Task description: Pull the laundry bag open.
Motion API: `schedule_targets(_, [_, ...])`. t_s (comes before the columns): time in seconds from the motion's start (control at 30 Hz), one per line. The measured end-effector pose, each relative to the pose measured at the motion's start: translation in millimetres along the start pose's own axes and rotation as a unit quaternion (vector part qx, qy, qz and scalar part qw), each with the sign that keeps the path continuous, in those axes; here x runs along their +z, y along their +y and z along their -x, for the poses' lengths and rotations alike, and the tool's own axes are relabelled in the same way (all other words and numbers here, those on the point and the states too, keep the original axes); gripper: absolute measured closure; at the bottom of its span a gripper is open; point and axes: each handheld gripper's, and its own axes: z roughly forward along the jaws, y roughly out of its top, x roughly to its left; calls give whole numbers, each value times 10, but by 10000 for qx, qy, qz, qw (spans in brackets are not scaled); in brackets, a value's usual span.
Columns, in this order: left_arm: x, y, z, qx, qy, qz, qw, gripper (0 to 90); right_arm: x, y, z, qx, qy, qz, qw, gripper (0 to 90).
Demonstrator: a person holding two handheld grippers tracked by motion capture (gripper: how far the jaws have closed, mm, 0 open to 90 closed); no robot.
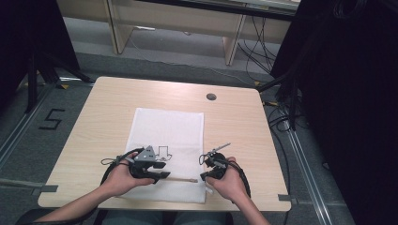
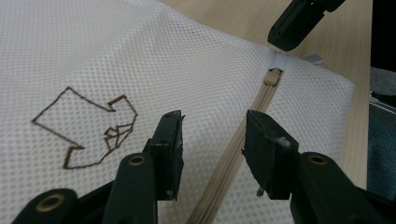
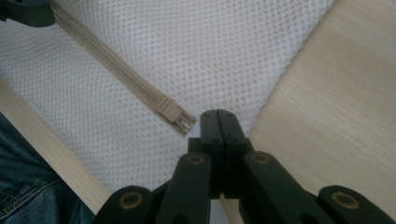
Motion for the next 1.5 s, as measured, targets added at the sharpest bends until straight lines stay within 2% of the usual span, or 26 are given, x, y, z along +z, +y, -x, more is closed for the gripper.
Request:
schedule_targets(0.17, [110,74,75,90,-153,-41,9998,587,49,-15,-8,66,-19,-178,9998,900])
schedule_targets(0.23, [145,109,101,120,-206,-95,9997,611,88,-25,-13,-15,29,-221,9998,900])
schedule_targets(0.27, [184,142,127,123,-264,-114,9995,619,115,-27,-43,59,-41,-305,9995,900])
schedule_targets(0.3, [184,142,127,123,-264,-114,9995,624,115,-27,-43,59,-41,-305,9995,900])
schedule_targets(0.33, [211,162,143,117,-295,-123,9994,624,132,-25,-36,-72,3,-271,9996,900])
schedule_targets(0.43, [269,211,171,201,-332,-189,9991,643,148,-8,-62,-147,-75,-358,9992,900])
schedule_targets(0.5, [320,243,190,228,-369,-191,9989,656,146,-11,-76,-56,-84,-372,9993,900])
schedule_targets(0.53, [355,259,206,187,-407,-209,9988,660,153,-15,-58,-153,-72,-309,9994,900])
schedule_targets(0.6, [399,280,215,274,-426,-294,9983,673,159,-23,-43,-186,-69,-260,9995,900])
schedule_targets(0.7, [480,304,254,261,-521,-354,9977,681,157,-20,-47,-119,-57,-291,9995,900])
schedule_targets(0.77, [544,334,267,355,-531,-453,9969,688,155,-18,-44,-94,-34,-298,9995,900])
schedule_targets(0.87, [588,349,286,309,-596,-464,9967,698,155,-22,-32,-91,26,-295,9995,900])
schedule_targets(0.97, [637,357,312,332,-618,-530,9961,701,151,-25,-22,-63,34,-284,9996,900])
schedule_targets(1.0, [651,356,317,349,-611,-550,9960,706,152,-30,-31,55,63,-256,9996,900])
schedule_targets(1.13, [710,355,347,485,-618,-604,9951,708,151,-28,-30,72,69,-267,9996,900])
schedule_targets(1.33, [747,343,349,474,-637,-600,9950,721,146,-26,-26,59,76,-301,9995,900])
schedule_targets(1.43, [754,340,352,565,-617,-606,9947,723,145,-21,-26,122,63,-355,9993,900])
schedule_targets(1.47, [761,332,365,526,-607,-572,9951,727,145,-21,-26,124,64,-354,9993,900])
schedule_targets(1.5, [764,332,363,619,-634,-567,9945,727,145,-21,-26,124,64,-354,9993,900])
